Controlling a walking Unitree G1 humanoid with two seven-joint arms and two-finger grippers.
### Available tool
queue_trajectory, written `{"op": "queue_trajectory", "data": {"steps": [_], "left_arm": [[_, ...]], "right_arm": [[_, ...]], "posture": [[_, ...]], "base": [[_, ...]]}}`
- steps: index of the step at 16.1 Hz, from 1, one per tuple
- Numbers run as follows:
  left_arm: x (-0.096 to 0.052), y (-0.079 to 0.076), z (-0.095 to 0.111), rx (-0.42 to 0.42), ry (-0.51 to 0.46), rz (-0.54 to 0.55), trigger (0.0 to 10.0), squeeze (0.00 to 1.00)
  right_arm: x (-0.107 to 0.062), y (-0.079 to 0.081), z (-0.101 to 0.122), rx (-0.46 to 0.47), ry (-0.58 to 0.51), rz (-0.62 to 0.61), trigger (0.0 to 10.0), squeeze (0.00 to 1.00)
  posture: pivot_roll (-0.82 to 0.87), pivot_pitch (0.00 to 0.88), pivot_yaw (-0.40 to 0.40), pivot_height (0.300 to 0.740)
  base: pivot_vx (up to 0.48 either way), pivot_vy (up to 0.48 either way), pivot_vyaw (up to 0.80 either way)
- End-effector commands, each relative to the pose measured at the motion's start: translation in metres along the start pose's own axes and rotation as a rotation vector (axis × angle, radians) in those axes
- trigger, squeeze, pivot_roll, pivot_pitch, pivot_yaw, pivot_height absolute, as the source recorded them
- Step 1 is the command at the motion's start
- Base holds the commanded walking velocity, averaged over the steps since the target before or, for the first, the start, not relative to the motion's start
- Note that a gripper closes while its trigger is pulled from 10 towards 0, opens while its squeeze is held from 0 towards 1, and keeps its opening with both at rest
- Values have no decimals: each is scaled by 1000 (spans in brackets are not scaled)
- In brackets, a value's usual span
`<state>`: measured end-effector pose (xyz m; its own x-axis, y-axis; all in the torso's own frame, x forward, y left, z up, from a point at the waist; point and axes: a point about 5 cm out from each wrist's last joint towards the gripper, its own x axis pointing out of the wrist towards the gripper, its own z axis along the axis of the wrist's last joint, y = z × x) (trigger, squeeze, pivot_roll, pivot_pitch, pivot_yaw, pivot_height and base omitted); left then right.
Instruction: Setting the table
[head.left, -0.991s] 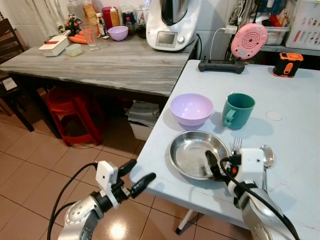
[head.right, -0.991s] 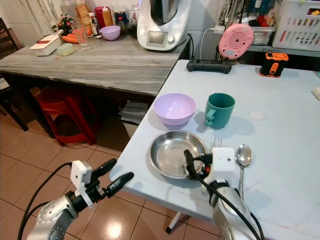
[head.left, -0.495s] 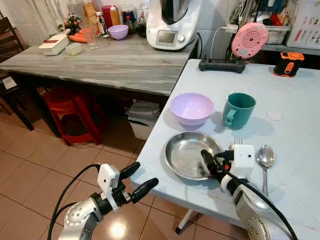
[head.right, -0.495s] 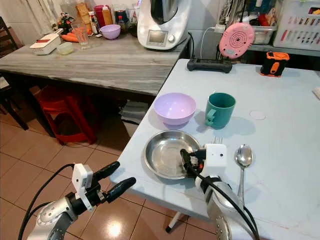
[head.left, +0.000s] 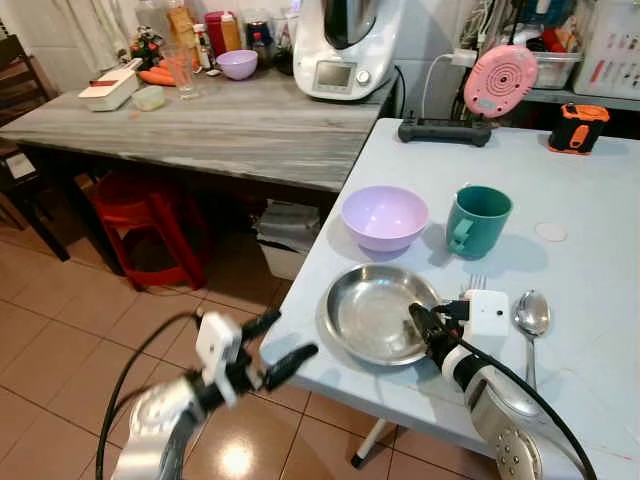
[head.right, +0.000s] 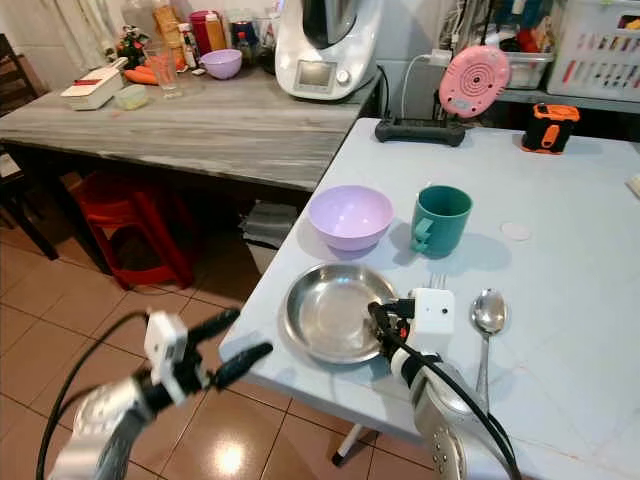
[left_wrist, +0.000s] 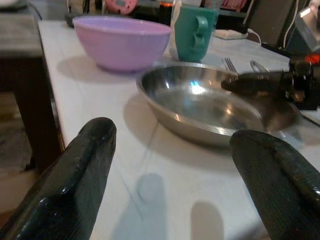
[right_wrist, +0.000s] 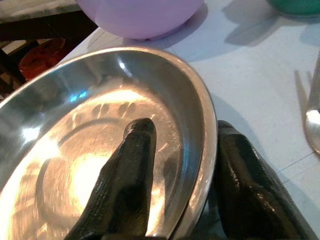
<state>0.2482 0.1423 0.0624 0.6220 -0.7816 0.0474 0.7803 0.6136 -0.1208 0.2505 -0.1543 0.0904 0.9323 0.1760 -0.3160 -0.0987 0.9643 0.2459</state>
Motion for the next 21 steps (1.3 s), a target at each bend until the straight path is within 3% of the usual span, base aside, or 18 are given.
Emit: {"op": "queue_trajectory", "data": {"steps": [1,11,12,15,18,19,21], "left_arm": [[0,3,2,27,23,-19,10000,0],[15,3,23,107,11,-70,10000,0],[15,7,25,115,0,-28,10000,0],[12,44,22,97,10,368,10000,0],[1,66,18,17,-10,613,10000,0],[-2,69,18,-10,-23,657,10000,0],[-4,72,16,-65,-46,707,10000,0]], "right_arm": [[2,1,-3,25,30,-9,0,0],[3,-13,-6,81,77,-131,0,0],[4,-13,-3,81,66,-136,0,0],[3,-12,6,51,-8,-146,0,0],[1,-10,5,17,-27,-143,431,0],[1,-9,5,16,-32,-147,10000,0],[2,-7,9,-14,-76,-147,10000,0]], "posture": [[-148,8,73,740],[-154,7,76,740],[-154,7,76,740],[-161,2,81,740],[-158,0,77,740],[-154,0,75,740],[-148,0,74,740]], "base": [[0,0,0],[0,0,0],[0,0,0],[0,0,0],[0,0,0],[0,0,0],[0,0,0]]}}
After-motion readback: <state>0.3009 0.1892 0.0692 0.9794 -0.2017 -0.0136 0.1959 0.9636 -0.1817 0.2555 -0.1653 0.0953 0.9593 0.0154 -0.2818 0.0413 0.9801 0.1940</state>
